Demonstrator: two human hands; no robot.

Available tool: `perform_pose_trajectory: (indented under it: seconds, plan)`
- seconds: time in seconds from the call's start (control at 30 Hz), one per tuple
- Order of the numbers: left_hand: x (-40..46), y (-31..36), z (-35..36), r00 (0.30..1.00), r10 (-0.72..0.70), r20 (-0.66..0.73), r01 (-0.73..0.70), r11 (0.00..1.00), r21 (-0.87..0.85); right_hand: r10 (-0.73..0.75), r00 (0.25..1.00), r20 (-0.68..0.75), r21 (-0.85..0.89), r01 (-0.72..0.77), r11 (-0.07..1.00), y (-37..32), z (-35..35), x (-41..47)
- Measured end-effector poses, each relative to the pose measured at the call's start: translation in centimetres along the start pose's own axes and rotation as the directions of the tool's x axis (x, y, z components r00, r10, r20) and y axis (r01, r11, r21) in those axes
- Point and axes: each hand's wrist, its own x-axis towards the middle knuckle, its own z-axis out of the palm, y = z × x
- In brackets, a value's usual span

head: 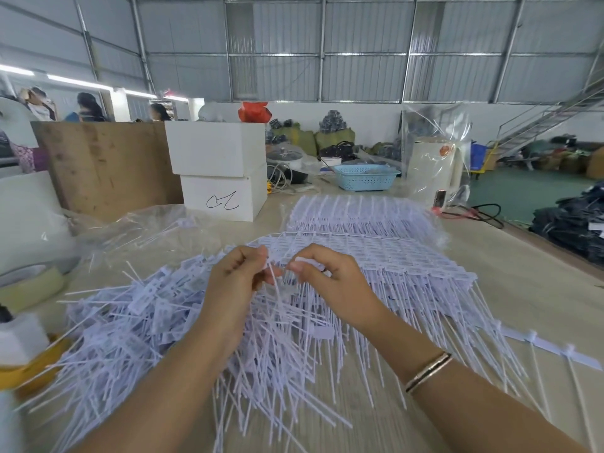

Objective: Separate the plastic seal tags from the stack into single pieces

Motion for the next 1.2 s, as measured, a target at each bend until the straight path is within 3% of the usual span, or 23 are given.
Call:
perform_pose_trajectory:
  seconds: [0.17,0.3,0.37,0.47,0.53,0.6,0.67,0.8,0.97,1.1,1.2]
  plan:
    - [-0.2,0.0,0.4,0.984,0.179,-0.022,-0.169,0.956,0.239,0.113,0.993,-0.016,0.016,-0.113,0.993,0.5,-0.8,0.1]
    - [0.7,0.6,-0.7,0.905,0.416,-0.09,-0.32,0.804,0.501,0.231,0.972,-0.048,0.083,-0.227,0.97,1.6,-1.3,0.2]
    - [1.3,0.6,-1.8,0.863,0.502,-0.067,-0.342,0.675,0.653,0.27,0.962,-0.037,0.18,-0.259,0.949,1.9,-1.4,0.4]
    - [2.3,0.3,-3.5,0.816,0.578,0.007,-0.268,0.367,0.891,0.296,0.955,-0.001,0.187,-0.291,0.938,1.6,-1.3,0.6]
    - [2.8,0.0,-4.6,0.84,0.541,0.029,-0.153,0.185,0.971,0.318,0.948,-0.006,0.145,-0.314,0.938,1.5,-1.1,0.7]
    - [3.0,-0.3,-5.2,0.864,0.503,0.033,-0.08,0.072,0.994,0.316,0.949,-0.007,0.055,-0.315,0.947,1.3,-0.5,1.1]
    - [2.9,-0.4,-5.4,0.839,0.541,0.06,-0.104,0.051,0.993,0.291,0.956,0.031,-0.029,-0.29,0.956,0.8,0.2,2.2]
    - [2.6,-0.6,-4.9,0.752,0.651,0.102,-0.222,0.106,0.969,0.268,0.957,0.111,-0.17,-0.247,0.954,0.1,2.1,5.6]
    - [1.8,-0.8,-4.8,0.764,0.614,0.198,-0.301,0.068,0.951,0.224,0.95,0.216,-0.215,-0.178,0.96,-0.2,6.5,7.7]
    - [1.3,-0.5,-4.2,0.764,0.556,0.328,-0.396,0.003,0.918,0.344,0.933,0.108,0.182,-0.359,0.915,0.2,6.8,7.4]
    - [1.0,-0.6,-3.5,0.765,0.462,0.448,-0.509,0.008,0.861,0.427,0.901,-0.074,0.363,-0.374,0.853,1.0,3.8,7.8]
